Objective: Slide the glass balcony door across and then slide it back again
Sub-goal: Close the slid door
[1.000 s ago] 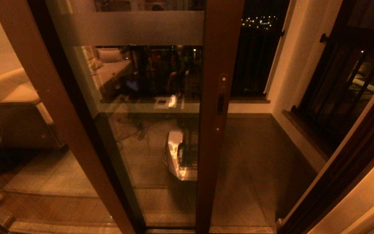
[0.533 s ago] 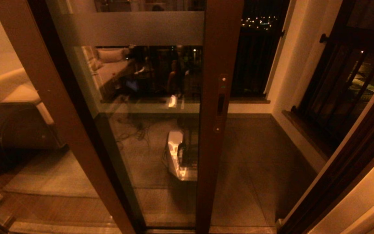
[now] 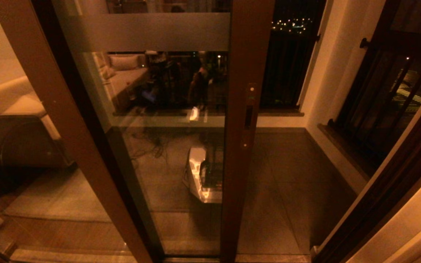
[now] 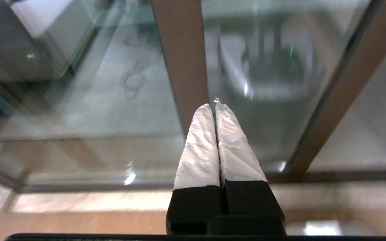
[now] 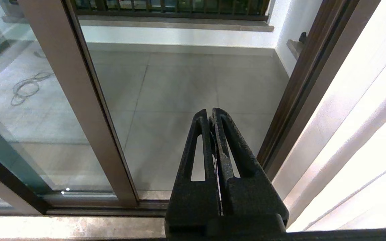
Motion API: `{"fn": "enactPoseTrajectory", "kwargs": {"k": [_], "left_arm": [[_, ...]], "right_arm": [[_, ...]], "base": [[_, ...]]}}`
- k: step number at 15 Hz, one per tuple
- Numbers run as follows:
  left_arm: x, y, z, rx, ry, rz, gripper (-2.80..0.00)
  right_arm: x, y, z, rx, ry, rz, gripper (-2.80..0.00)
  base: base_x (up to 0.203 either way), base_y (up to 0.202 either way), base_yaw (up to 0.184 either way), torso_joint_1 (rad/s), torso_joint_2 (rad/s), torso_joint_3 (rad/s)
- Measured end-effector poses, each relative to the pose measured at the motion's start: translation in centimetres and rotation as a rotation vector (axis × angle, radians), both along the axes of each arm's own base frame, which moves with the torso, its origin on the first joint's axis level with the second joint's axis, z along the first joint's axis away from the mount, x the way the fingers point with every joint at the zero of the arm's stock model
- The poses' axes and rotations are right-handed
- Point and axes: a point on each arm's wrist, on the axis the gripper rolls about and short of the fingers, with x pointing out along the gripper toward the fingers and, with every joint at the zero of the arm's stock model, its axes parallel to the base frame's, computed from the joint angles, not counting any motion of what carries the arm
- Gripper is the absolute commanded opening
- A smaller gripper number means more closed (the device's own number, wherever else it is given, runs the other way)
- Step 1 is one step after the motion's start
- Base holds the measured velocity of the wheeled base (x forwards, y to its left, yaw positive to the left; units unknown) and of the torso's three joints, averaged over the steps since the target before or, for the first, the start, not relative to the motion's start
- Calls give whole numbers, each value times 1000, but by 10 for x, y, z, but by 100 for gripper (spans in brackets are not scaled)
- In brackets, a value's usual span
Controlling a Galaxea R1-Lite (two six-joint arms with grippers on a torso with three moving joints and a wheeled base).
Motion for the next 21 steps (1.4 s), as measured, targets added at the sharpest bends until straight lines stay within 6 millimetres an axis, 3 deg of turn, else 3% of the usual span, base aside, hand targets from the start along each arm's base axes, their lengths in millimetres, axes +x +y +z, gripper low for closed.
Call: {"fn": "enactPoseTrajectory", "kwargs": {"k": [6,10,14,18,21], "left_arm": [[2,0,-4,-38,-13,17,-280],[2,0,-5,-44,-10,20,-280],[2,0,-5,-44,-9,19,-280],[2,0,-5,-44,-8,19,-280],[2,0,-5,-44,-8,19,-280]], "right_arm": [[0,0,1,45,-15,-20,-280],[-2,-1,6,-16,-16,-25,-280],[-12,1,82,-94,-144,30,-280],[10,5,159,-420,-156,213,-280],[31,7,230,-388,-210,281,-280]], "base": [[0,0,0,0,0,0],[0,0,0,0,0,0],[0,0,0,0,0,0],[0,0,0,0,0,0],[0,0,0,0,0,0]]}}
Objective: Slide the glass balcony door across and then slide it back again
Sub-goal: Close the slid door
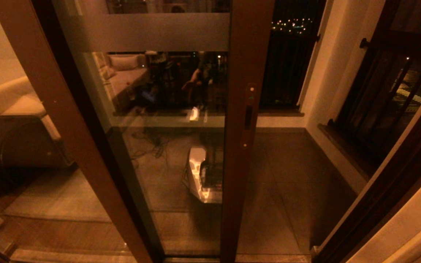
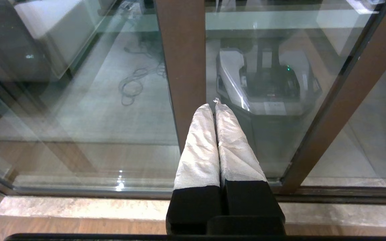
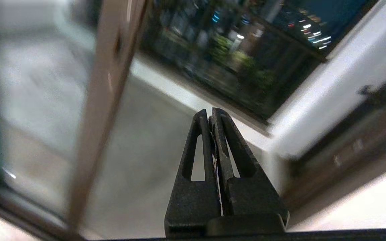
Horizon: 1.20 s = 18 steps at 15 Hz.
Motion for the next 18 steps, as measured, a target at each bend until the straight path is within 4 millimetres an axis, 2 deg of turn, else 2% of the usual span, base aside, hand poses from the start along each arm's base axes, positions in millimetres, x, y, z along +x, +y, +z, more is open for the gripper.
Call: {"fn": "enactPoseTrajectory", "kwargs": {"k": [2,3,4,6,8,12,16,18], "left_arm": [[0,0,0,0,0,0,-280],[0,0,0,0,0,0,-280],[0,0,0,0,0,0,-280],[0,0,0,0,0,0,-280],[0,0,0,0,0,0,-280],[0,0,0,0,0,1,-280],[0,0,0,0,0,0,-280],[0,0,0,0,0,0,-280]], "right_arm": [[23,1,44,198,57,79,-280],[36,3,54,339,142,142,-280],[48,8,55,469,270,211,-280],[65,21,43,640,585,290,-280],[73,31,30,609,753,242,-280],[95,53,25,576,923,-40,-280],[117,94,27,558,805,-276,-280],[130,112,37,579,750,-292,-280]], "base": [[0,0,0,0,0,0],[0,0,0,0,0,0],[0,0,0,0,0,0],[0,0,0,0,0,0],[0,0,0,0,0,0],[0,0,0,0,0,0],[0,0,0,0,0,0],[0,0,0,0,0,0]]}}
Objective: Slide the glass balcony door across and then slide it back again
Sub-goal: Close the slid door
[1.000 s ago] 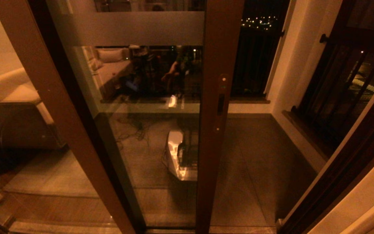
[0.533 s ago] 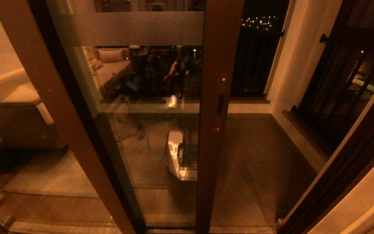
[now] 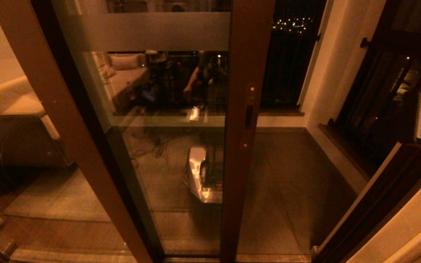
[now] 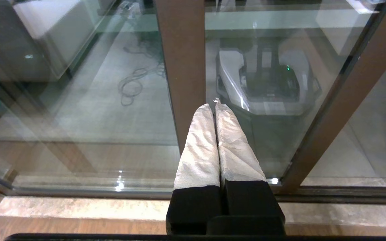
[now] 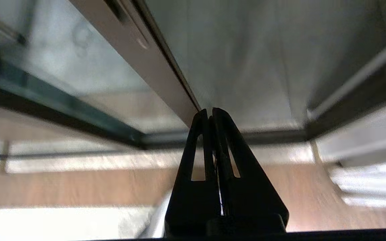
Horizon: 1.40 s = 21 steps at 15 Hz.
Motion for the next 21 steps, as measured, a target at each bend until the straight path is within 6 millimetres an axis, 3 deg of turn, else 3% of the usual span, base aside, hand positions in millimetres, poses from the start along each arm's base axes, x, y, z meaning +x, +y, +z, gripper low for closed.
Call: {"fn": "enactPoseTrajectory", "kwargs": {"k": [3,5,9,13,18,21], "left_arm": [[0,0,0,0,0,0,-280],[0,0,0,0,0,-1,-280],[0,0,0,0,0,-1,-280],[0,0,0,0,0,-1,-280],[0,0,0,0,0,0,-280],[0,0,0,0,0,0,-280]], "right_arm": [[18,26,18,-82,-83,92,-280],[25,37,18,-168,-101,141,-280],[56,73,-2,-165,-121,149,-280],[78,112,-47,-227,-82,159,-280],[114,107,-55,-233,-137,86,-280],[121,109,-57,-238,-145,79,-280]], "base": [[0,0,0,0,0,0],[0,0,0,0,0,0],[0,0,0,0,0,0],[0,0,0,0,0,0],[0,0,0,0,0,0],[0,0,0,0,0,0]]}}
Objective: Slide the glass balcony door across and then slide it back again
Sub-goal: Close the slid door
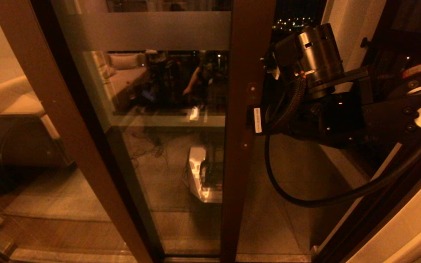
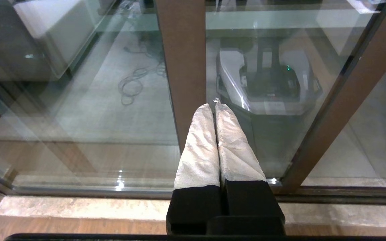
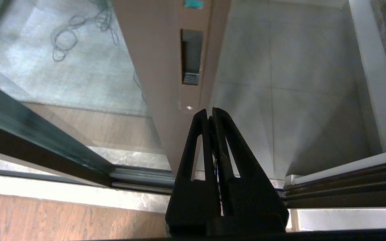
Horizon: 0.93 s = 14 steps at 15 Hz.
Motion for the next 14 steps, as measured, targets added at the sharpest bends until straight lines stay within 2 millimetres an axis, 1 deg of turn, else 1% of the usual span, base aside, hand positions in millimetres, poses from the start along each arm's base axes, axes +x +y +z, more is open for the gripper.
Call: {"fn": "enactPoseTrajectory", "kwargs": {"k": [3,4,7,9,10,12,14], "left_arm": [[0,0,0,-1,0,0,-280],[0,0,0,0,0,0,-280],[0,0,0,0,0,0,-280],[0,0,0,0,0,-1,-280],[0,0,0,0,0,0,-280],[0,0,0,0,0,0,-280],[0,0,0,0,0,-1,-280]], "right_arm": [[2,7,-4,-22,-3,-12,-280],[0,10,-5,-32,-5,-16,0],[1,11,-14,-52,12,-24,0],[8,4,-20,-63,25,-51,0],[13,0,-21,-63,25,-70,0],[29,-12,-22,-50,12,-122,0],[42,-18,-23,-38,-2,-159,0]], "base": [[0,0,0,0,0,0],[0,0,0,0,0,0],[0,0,0,0,0,0],[0,0,0,0,0,0],[0,0,0,0,0,0],[0,0,0,0,0,0],[0,0,0,0,0,0]]}}
